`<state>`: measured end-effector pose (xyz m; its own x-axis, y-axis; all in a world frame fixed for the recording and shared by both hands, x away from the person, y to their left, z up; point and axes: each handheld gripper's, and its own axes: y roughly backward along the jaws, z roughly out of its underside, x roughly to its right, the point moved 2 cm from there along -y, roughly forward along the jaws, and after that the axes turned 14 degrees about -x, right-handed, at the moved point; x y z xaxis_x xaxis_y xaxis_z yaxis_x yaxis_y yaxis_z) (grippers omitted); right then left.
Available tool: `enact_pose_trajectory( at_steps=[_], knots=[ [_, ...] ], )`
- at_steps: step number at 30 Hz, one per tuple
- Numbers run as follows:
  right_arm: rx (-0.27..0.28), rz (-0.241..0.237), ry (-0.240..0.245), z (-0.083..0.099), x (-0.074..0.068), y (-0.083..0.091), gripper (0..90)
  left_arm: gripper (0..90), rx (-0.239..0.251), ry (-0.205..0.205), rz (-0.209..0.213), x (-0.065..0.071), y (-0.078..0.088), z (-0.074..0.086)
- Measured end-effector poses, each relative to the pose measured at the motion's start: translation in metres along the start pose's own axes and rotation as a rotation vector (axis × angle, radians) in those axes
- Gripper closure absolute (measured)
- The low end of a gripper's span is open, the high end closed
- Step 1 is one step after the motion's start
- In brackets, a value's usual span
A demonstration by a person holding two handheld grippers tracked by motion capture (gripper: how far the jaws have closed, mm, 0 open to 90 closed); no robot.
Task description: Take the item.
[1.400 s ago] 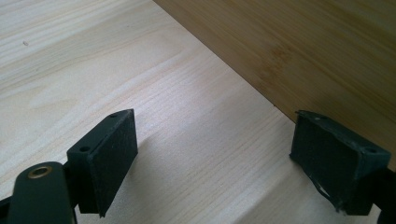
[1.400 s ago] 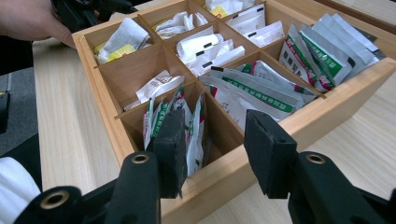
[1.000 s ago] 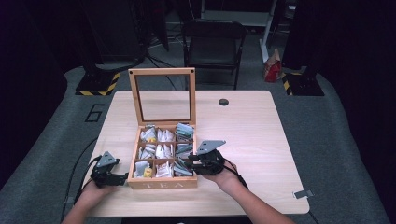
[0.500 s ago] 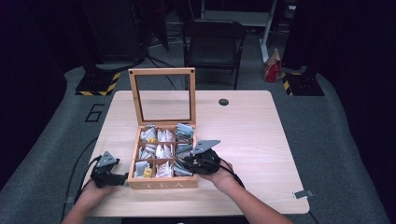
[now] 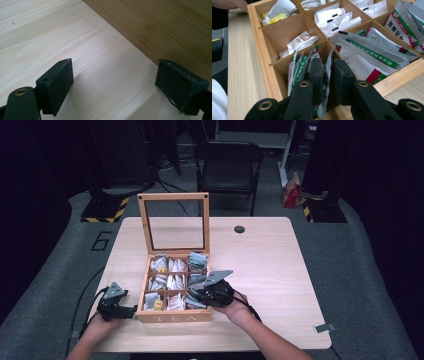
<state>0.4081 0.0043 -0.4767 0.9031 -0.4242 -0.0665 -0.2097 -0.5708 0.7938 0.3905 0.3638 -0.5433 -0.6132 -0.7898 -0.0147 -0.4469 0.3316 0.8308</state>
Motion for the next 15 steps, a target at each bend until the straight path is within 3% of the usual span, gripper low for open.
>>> enact_pose_trajectory(
  at_steps=[5, 6, 15],
  knots=[
    [-0.012, -0.014, -0.001, 0.0004, -0.0027, -0.0032, 77.5, 14.2, -0.003, 0.014, 0.013, 0.0012, -0.0001, 0.0003],
    [-0.008, -0.012, -0.003, 0.0004, -0.0033, -0.0044, 77.4, 14.2, -0.003, -0.002, 0.002, -0.0002, 0.0002, 0.0000],
    [-0.029, -0.012, 0.001, 0.0008, -0.0022, -0.0087, 78.7, 14.2, -0.004, 0.003, 0.006, 0.0003, 0.0001, 0.0001]
  ],
)
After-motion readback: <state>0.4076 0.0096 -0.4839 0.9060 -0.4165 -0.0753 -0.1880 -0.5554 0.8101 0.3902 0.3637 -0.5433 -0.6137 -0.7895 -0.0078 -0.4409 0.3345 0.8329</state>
